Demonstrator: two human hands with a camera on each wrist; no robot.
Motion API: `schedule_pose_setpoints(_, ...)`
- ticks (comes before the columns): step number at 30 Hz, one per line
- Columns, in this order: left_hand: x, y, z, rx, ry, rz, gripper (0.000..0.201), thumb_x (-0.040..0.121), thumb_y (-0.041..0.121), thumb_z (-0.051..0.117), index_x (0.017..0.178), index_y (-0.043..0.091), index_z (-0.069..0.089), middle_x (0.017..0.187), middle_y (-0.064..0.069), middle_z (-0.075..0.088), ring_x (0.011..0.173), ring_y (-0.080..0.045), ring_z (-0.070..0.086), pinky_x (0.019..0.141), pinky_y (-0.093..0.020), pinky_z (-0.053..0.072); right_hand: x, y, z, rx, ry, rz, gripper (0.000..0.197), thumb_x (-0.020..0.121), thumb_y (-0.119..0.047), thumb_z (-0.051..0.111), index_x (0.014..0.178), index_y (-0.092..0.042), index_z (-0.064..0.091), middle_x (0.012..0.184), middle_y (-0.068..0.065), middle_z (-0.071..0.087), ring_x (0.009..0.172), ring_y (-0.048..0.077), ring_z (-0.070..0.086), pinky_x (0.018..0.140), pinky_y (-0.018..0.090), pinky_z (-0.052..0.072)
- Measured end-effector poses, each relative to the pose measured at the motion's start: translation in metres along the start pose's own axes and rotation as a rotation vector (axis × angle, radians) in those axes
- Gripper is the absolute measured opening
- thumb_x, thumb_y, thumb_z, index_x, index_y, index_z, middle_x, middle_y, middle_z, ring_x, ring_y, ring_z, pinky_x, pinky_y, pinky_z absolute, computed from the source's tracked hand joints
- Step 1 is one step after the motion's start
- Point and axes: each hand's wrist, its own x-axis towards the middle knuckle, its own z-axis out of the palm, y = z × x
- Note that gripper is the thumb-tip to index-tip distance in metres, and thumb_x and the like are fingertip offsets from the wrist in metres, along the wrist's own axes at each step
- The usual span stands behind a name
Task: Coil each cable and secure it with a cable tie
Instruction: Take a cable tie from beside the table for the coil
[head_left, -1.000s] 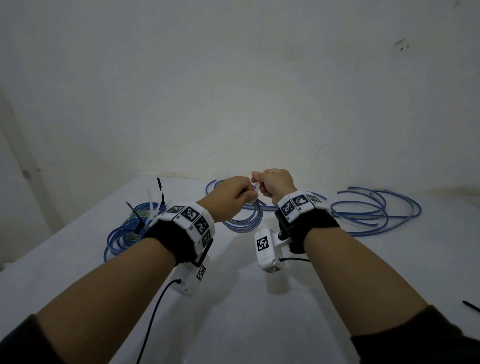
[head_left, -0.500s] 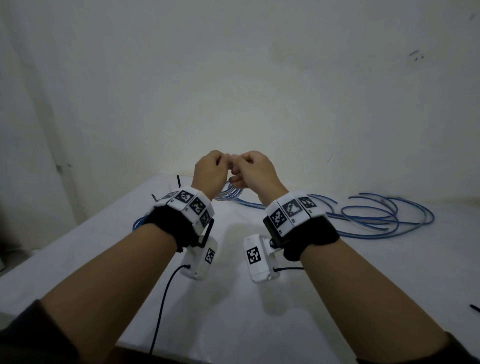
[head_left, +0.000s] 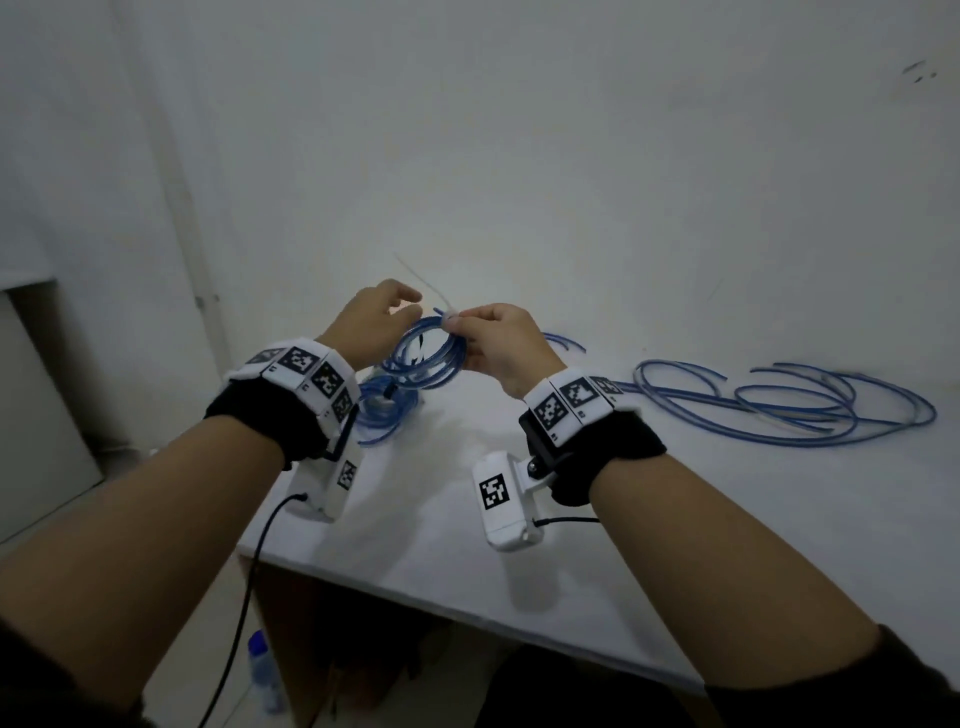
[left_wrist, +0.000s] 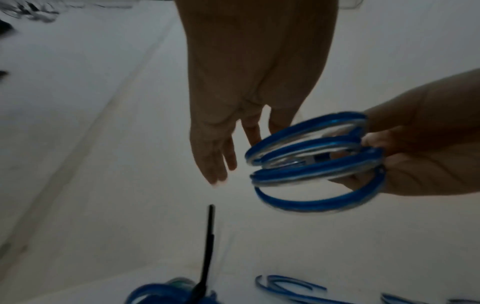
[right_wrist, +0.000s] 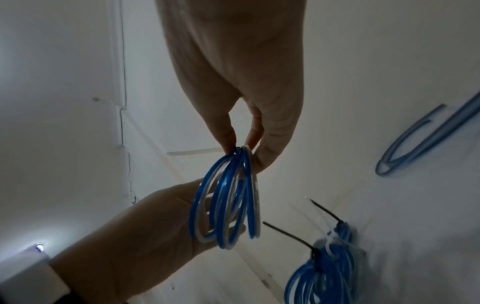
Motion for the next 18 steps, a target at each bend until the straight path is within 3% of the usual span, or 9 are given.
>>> schedule_pose_setpoints(3, -0.006, -0.028, -0.007, -0.093, -0.188, -0.215, 0.028, 0.097, 0.027, 0.047, 0.117, 0.011, 0.056, 0.106, -0.007, 0.06, 0.087, -0.02, 0.059, 0.072, -0.031, 0.05, 0.002, 0.016, 0.024, -0.028, -0.052, 0.057, 0.009, 0.084, -0.004, 0.066, 0.081, -0.002, 0.058, 0.078, 0.015, 0.06, 0.066, 0.024, 0.059, 0.077, 0.044, 0.056)
schedule_pose_setpoints(5, -0.01, -0.045, -0.011, -0.108, -0.217, -0.302, 0.023, 0.095, 0.024, 0.051, 0.109, 0.008, 0.059, 0.094, -0.007, 0.067, 0.074, -0.017, 0.063, 0.065, -0.029, 0.053, 0.009, 0.03, 0.039, -0.117, -0.047, 0.087, 0.016, 0.082, -0.007, 0.068, 0.07, -0.006, 0.058, 0.081, 0.02, 0.063, 0.073, 0.031, 0.062, 0.083, 0.051, 0.055)
schedule_pose_setpoints(7, -0.011, -0.062, -0.013, -0.031, -0.215, -0.326, 0.019, 0.093, 0.022, 0.056, 0.103, 0.008, 0.062, 0.092, -0.01, 0.069, 0.076, -0.02, 0.064, 0.062, -0.026, 0.054, 0.016, 0.045, 0.052, -0.187, -0.047, 0.116, 0.017, 0.08, -0.009, 0.07, 0.066, -0.007, 0.059, 0.087, 0.025, 0.065, 0.084, 0.038, 0.066, 0.083, 0.055, 0.054)
schedule_pose_setpoints(9, -0.012, -0.075, -0.013, 0.036, -0.223, -0.346, 0.013, 0.089, 0.022, 0.061, 0.094, 0.01, 0.063, 0.094, -0.013, 0.069, 0.082, -0.024, 0.065, 0.061, -0.026, 0.054, 0.025, 0.058, 0.06, -0.239, -0.047, 0.149, 0.019, 0.079, -0.009, 0.069, 0.064, -0.009, 0.058, 0.086, 0.022, 0.065, 0.088, 0.038, 0.066, 0.082, 0.055, 0.054)
schedule_pose_setpoints(13, -0.008, -0.088, -0.009, 0.11, -0.266, -0.407, 0.01, 0.085, 0.02, 0.068, 0.082, 0.013, 0.062, 0.081, -0.006, 0.063, 0.076, -0.021, 0.062, 0.048, -0.021, 0.054, 0.037, 0.076, 0.065, -0.371, -0.097, 0.202, 0.02, 0.084, -0.008, 0.062, 0.069, -0.017, 0.052, 0.092, 0.011, 0.06, 0.082, 0.024, 0.061, 0.082, 0.043, 0.057)
schedule_pose_setpoints(16, -0.002, -0.095, -0.003, 0.144, -0.313, -0.443, 0.01, 0.083, 0.017, 0.07, 0.083, 0.01, 0.063, 0.076, -0.002, 0.058, 0.072, -0.017, 0.058, 0.044, -0.021, 0.053, 0.045, 0.086, 0.067, -0.438, -0.109, 0.221, 0.016, 0.084, -0.008, 0.061, 0.072, -0.015, 0.052, 0.096, 0.014, 0.06, 0.086, 0.026, 0.062, 0.082, 0.042, 0.057)
schedule_pose_setpoints(18, 0.0, -0.097, 0.0, 0.133, -0.342, -0.455, 0.01, 0.083, 0.015, 0.07, 0.084, 0.008, 0.063, 0.075, -0.003, 0.059, 0.069, -0.014, 0.057, 0.041, -0.021, 0.053, 0.048, 0.09, 0.067, -0.475, -0.117, 0.229, 0.006, 0.083, -0.007, 0.061, 0.084, -0.01, 0.056, 0.102, 0.018, 0.063, 0.092, 0.03, 0.065, 0.082, 0.044, 0.057)
